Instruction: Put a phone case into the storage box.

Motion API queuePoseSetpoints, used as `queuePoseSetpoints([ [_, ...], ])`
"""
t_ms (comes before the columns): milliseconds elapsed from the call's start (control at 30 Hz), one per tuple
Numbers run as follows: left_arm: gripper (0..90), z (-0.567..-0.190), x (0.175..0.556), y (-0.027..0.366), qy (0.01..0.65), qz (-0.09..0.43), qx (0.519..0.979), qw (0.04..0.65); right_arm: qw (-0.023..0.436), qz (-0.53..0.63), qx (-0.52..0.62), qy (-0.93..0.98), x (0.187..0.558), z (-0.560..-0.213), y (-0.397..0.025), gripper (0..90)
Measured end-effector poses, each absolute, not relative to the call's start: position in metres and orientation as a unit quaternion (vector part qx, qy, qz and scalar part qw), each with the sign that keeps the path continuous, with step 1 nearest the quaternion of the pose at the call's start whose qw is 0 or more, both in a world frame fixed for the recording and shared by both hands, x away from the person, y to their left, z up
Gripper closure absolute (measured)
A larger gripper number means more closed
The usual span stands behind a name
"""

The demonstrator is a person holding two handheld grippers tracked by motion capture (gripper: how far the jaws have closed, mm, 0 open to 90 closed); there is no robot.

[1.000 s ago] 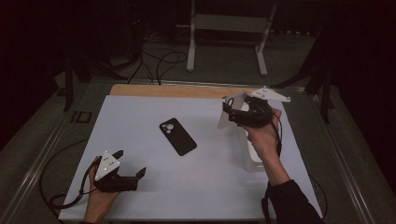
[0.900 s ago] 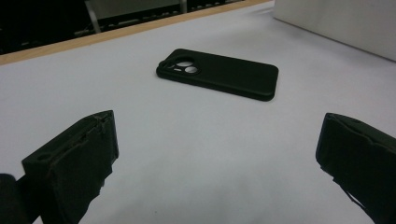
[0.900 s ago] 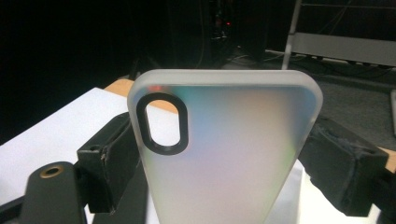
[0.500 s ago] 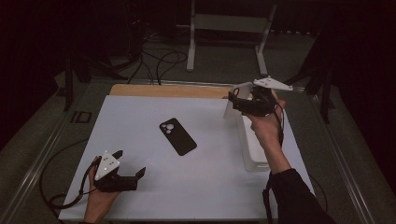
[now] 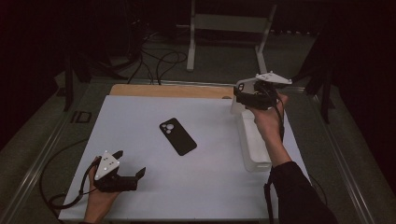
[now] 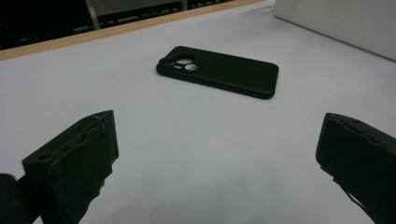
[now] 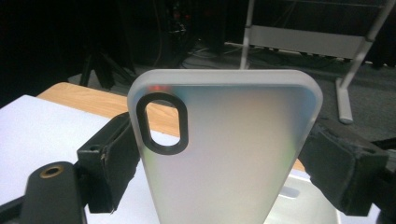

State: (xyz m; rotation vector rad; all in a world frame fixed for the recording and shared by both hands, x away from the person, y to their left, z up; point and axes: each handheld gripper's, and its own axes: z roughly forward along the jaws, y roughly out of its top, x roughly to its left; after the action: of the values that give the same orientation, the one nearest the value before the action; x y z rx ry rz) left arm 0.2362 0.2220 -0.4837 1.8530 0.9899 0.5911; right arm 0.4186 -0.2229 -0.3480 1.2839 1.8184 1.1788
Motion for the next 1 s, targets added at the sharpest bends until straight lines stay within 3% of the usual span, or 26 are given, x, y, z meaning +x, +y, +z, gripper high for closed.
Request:
queuePoseSetpoints([
  [1000, 0.0, -0.484, 0.236, 0.222, 0.402, 0.235, 0.753, 0.466, 0.319, 0.403, 0.568, 0.643, 0.455, -0.366, -0.261, 16.5],
])
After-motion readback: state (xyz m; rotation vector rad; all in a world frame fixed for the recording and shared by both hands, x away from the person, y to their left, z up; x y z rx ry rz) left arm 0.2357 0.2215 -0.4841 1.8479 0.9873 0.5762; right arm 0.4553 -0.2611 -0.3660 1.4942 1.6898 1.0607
